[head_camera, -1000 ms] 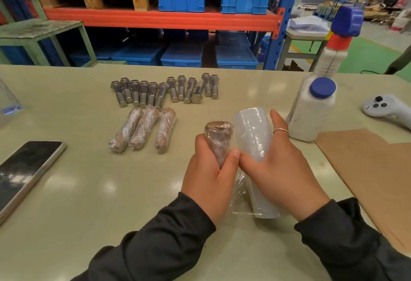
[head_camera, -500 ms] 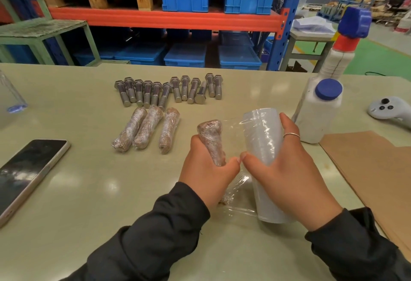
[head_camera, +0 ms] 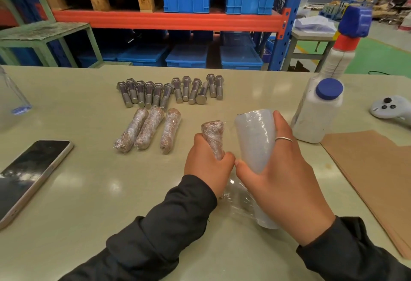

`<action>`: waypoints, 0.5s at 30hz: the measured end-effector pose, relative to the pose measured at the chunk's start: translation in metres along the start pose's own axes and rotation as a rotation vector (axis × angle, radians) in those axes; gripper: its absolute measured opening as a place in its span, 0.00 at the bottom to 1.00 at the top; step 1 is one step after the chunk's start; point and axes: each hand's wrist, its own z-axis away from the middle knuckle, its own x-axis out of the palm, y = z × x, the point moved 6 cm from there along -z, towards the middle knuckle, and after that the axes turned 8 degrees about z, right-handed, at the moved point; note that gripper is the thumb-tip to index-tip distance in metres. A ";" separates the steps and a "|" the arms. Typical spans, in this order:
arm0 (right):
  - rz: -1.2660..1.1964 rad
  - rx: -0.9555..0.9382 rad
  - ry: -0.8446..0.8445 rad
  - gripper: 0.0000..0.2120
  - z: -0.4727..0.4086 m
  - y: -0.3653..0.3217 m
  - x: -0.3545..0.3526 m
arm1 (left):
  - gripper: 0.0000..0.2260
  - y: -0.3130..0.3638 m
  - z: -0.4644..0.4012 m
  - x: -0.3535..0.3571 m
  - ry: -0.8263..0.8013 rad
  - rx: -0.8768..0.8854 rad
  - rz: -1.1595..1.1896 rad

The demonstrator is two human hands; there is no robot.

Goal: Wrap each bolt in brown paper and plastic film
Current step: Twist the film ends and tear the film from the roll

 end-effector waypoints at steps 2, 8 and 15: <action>0.002 0.002 0.004 0.44 0.001 0.000 0.000 | 0.09 0.000 -0.001 -0.001 0.004 -0.001 -0.011; 0.029 -0.010 -0.005 0.45 0.002 -0.001 0.000 | 0.08 0.002 -0.004 -0.003 0.016 -0.021 -0.009; -0.029 -0.006 -0.008 0.44 -0.002 0.007 0.001 | 0.07 0.003 -0.005 -0.005 0.003 -0.016 0.021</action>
